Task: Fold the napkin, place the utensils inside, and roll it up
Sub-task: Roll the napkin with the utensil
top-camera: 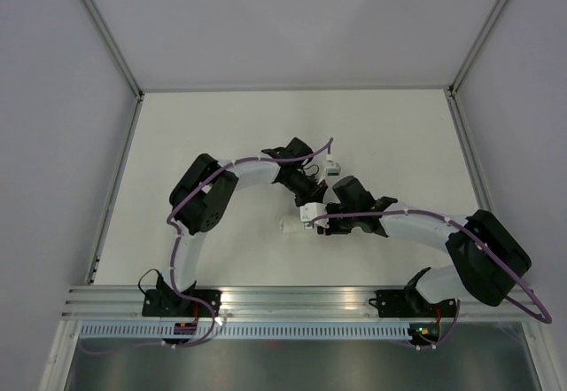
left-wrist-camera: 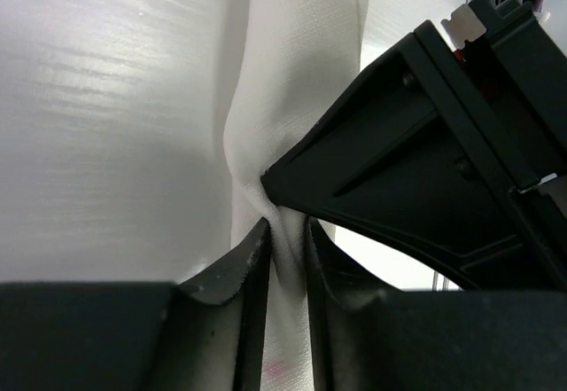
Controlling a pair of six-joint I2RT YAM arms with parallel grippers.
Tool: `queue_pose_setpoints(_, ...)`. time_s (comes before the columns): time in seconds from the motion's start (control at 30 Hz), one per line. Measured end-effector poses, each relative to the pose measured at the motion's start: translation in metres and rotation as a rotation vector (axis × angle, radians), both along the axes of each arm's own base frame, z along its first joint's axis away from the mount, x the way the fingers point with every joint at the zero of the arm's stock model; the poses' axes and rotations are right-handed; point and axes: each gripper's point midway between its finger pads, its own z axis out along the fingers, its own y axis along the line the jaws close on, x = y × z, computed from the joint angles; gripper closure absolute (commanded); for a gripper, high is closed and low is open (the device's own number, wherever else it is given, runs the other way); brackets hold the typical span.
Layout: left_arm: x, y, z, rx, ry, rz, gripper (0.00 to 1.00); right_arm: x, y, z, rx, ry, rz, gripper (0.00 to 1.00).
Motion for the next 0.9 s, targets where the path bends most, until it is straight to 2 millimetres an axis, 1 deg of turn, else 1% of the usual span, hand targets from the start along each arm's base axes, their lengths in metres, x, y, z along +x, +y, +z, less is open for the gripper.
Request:
queue_pose_setpoints(0.1, 0.005, 0.004, 0.000, 0.002, 0.003, 0.016, 0.61, 0.002, 0.002, -0.001, -0.002, 0.004, -0.006, 0.70)
queue_pose_setpoints(0.27, 0.021, 0.014, 0.003, 0.003, 0.017, 0.071, 0.59, 0.009, 0.006, -0.001, -0.005, 0.000, -0.023, 0.73)
queue_pose_setpoints(0.37, 0.039, 0.022, 0.012, -0.010, 0.017, 0.133, 0.59, 0.014, 0.007, -0.002, -0.008, 0.000, -0.041, 0.73)
queue_pose_setpoints(0.43, 0.054, 0.025, 0.022, -0.035, 0.002, 0.181, 0.59, 0.017, 0.008, -0.002, -0.009, 0.000, -0.056, 0.74)
queue_pose_setpoints(0.47, 0.067, 0.030, 0.029, -0.052, -0.009, 0.221, 0.59, 0.019, 0.009, -0.002, -0.011, 0.001, -0.065, 0.74)
queue_pose_setpoints(0.53, 0.086, 0.038, 0.045, -0.083, -0.030, 0.289, 0.59, 0.024, 0.011, -0.002, -0.012, 0.003, -0.090, 0.75)
queue_pose_setpoints(0.67, 0.127, 0.063, 0.085, -0.129, -0.103, 0.466, 0.58, 0.038, 0.016, -0.002, -0.015, 0.010, -0.152, 0.75)
queue_pose_setpoints(0.7, 0.133, 0.068, 0.095, -0.139, -0.121, 0.499, 0.58, 0.042, 0.018, -0.002, -0.015, 0.014, -0.173, 0.75)
queue_pose_setpoints(0.8, 0.155, 0.094, 0.126, -0.155, -0.181, 0.648, 0.58, 0.056, 0.024, -0.002, -0.015, 0.028, -0.244, 0.75)
queue_pose_setpoints(0.9, 0.163, 0.110, 0.154, -0.173, -0.224, 0.756, 0.58, 0.076, 0.031, -0.001, -0.008, 0.050, -0.344, 0.75)
